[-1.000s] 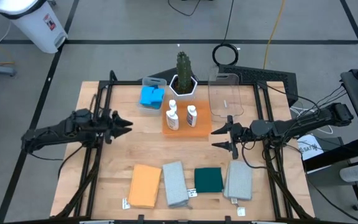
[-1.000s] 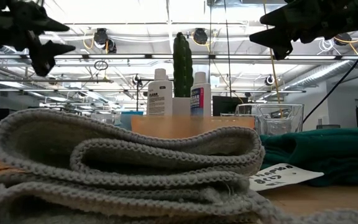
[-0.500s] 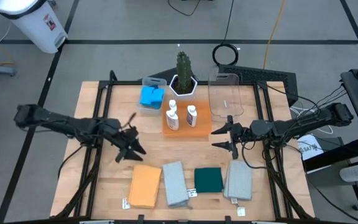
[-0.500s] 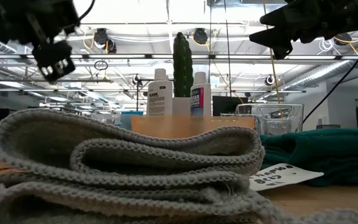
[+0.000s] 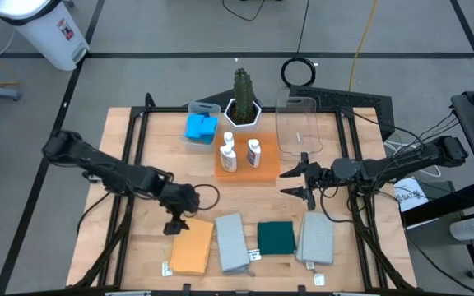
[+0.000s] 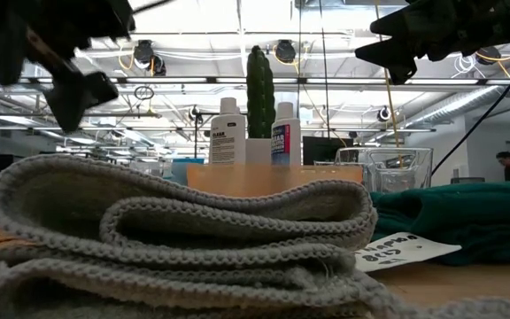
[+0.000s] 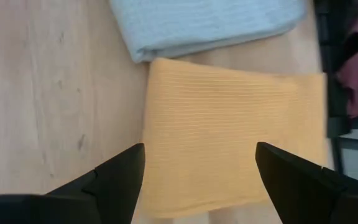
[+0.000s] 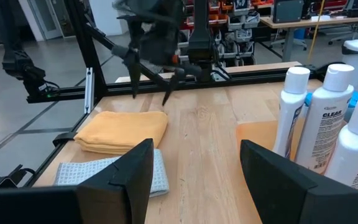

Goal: Pick & Place Kitchen Items
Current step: Put the orange microfiber towel into the transparent bin

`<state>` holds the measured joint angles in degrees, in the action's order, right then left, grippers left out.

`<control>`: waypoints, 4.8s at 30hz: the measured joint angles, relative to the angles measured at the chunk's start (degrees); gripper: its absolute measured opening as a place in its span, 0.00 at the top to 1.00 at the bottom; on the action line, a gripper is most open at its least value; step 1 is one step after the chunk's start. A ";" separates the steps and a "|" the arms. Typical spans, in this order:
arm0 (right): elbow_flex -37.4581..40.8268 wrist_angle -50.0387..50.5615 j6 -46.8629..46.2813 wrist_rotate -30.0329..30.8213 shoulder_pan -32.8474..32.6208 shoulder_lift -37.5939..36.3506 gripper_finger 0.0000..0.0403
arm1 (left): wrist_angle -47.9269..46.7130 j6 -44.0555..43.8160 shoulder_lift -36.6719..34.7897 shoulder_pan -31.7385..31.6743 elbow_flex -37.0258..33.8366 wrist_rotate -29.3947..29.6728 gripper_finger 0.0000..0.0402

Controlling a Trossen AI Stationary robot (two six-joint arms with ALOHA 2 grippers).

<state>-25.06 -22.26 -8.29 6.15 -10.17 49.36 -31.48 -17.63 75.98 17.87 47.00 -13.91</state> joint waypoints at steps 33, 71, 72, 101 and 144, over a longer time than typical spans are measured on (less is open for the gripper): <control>0.00 0.05 0.04 0.00 0.00 0.00 0.48 | 3.59 9.14 18.80 -1.86 0.13 -7.86 0.55; -0.19 -21.75 -1.53 -0.20 -0.04 8.79 0.48 | -27.23 13.82 14.06 6.67 32.34 40.88 0.97; -0.79 -22.92 -1.53 -0.20 -0.04 10.48 0.48 | -27.39 14.34 14.06 6.51 32.99 41.39 0.97; -58.15 29.92 6.56 -6.77 4.57 46.47 0.19 | -28.37 18.45 14.04 2.60 36.81 43.47 0.97; -58.01 35.76 6.65 -10.64 5.27 48.50 0.99 | -21.54 14.78 0.67 2.29 36.79 31.98 0.80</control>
<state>-83.07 13.49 -1.64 -4.49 -4.91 97.86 -53.03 -2.85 76.65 20.16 83.79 18.06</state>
